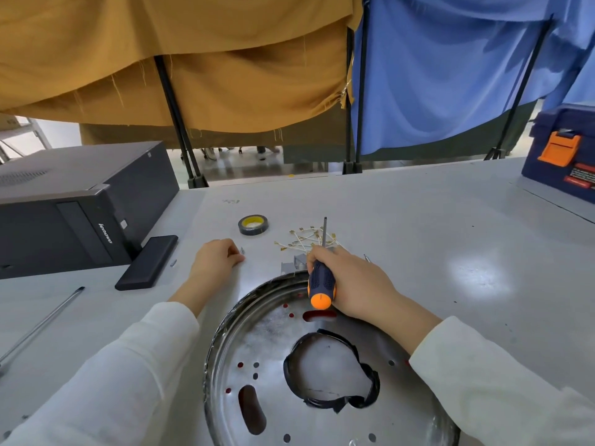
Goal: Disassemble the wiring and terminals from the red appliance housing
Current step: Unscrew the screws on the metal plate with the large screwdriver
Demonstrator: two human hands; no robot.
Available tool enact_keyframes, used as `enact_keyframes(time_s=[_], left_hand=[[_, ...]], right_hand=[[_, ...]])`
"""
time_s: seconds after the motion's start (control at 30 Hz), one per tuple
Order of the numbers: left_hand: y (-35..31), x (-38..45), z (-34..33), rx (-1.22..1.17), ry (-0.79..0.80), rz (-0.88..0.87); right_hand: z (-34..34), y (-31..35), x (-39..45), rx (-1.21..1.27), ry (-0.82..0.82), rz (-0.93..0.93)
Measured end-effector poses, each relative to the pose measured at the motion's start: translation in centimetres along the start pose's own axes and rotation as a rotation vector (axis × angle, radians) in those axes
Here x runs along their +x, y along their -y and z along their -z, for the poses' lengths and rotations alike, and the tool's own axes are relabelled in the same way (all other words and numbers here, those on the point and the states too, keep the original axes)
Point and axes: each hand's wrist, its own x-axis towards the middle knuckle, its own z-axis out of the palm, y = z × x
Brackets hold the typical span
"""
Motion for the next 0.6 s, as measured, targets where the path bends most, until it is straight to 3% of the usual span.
enact_keyframes(time_s=[0.17,0.37,0.43,0.5,0.6], left_hand=[[0.0,-0.1,0.4,-0.021,0.012,0.036],[-3.5,-3.7,3.2,-0.240,-0.192,-0.099],[-5.7,-5.6,4.2,-0.387,-0.056,-0.166],[-7.5,-7.5,4.8,-0.455,0.220,-0.202],[-8.7,-9.5,4.7,-0.289,0.415,-0.261]], right_hand=[[0.1,0.2,-0.1,0.008,-0.001,0.000],[0.4,0.2,-0.2,0.080,0.010,-0.004],[0.8,0.5,-0.2,0.143,0.016,-0.013],[1.5,1.0,0.0,0.231,-0.005,0.000],[2.9,1.4,0.1,0.290,-0.048,0.040]])
